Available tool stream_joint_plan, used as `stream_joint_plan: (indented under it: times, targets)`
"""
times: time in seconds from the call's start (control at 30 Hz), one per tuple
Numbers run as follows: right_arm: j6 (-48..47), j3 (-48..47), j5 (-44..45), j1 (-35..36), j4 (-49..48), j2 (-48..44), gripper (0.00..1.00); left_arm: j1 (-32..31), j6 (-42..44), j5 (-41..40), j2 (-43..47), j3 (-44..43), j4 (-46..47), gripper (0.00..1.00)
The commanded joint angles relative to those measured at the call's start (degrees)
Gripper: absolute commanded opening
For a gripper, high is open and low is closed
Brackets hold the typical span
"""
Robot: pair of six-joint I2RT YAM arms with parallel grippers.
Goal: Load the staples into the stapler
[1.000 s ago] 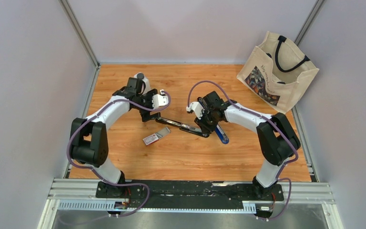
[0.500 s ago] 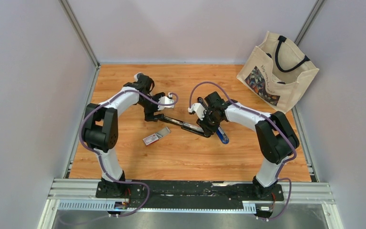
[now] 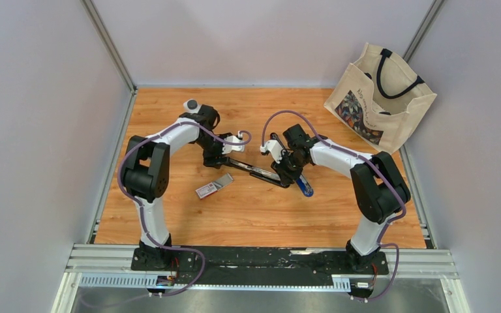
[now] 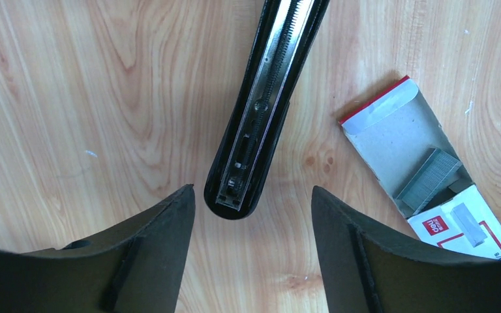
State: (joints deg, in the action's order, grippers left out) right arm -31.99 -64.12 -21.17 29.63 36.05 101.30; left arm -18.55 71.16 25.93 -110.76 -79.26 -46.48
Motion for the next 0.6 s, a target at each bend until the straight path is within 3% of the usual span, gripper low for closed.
stream_joint_plan:
  times: [0.0,0.43,0.57]
  targets:
    - [-1.4,2.0,3.0,-1.0,4.6,1.4,0.27,-0.7,-0.5,-0.3,-0.9,-2.3,-0.6,0.72]
    - [-1.4,2.0,2.5,-1.0,4.6,1.3,0.26,-2.2,-3.0,-5.3,-2.6,-2.7,0.6,0.47]
    - [-1.4,1.9,2.6,-1.0,4.6,1.6,0.25,-2.3,-3.8,-5.4,-2.5,-2.6,1.0,0.32]
